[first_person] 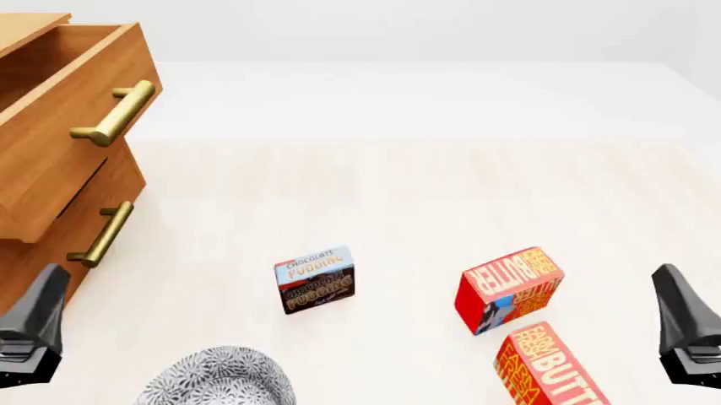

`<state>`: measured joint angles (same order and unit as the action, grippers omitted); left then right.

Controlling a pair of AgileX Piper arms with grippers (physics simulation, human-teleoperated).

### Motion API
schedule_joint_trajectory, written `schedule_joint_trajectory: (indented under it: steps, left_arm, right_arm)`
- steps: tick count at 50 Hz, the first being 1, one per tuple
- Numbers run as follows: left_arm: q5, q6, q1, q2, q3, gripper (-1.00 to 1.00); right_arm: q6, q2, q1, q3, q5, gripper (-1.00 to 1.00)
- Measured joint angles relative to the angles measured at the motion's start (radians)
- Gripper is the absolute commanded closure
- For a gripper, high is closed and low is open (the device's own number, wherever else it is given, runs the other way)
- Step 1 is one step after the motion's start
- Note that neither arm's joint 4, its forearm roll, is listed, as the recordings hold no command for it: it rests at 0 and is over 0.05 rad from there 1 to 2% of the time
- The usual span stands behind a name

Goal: Put the chocolate pudding in the top drawer of the cabinet and close it.

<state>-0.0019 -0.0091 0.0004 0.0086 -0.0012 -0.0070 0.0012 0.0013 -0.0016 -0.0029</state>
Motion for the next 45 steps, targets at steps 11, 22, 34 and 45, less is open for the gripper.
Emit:
schedule_joint_trajectory:
  steps: [11, 22, 34, 45]
  left_arm:
    - [0.001, -0.008, -0.008, 0.010, -0.001, -1.00]
    - [0.021, 0.006, -0.016, 0.000, -0.004, -1.00]
    - [0.051, -0.022, -0.046, 0.020, -0.029, -1.00]
    - [0.061, -0.067, -0.056, 0.112, -0.107, -1.00]
  right_arm:
    - [-0.010, 0.001, 0.002, -0.001, -0.004, -1.00]
    - [-0.015, 0.002, 0.003, -0.001, -0.008, -1.00]
    - [-0.018, 0.002, 0.003, -0.001, -0.009, -1.00]
    - [-0.018, 0.003, 0.004, -0.001, -0.010, -1.00]
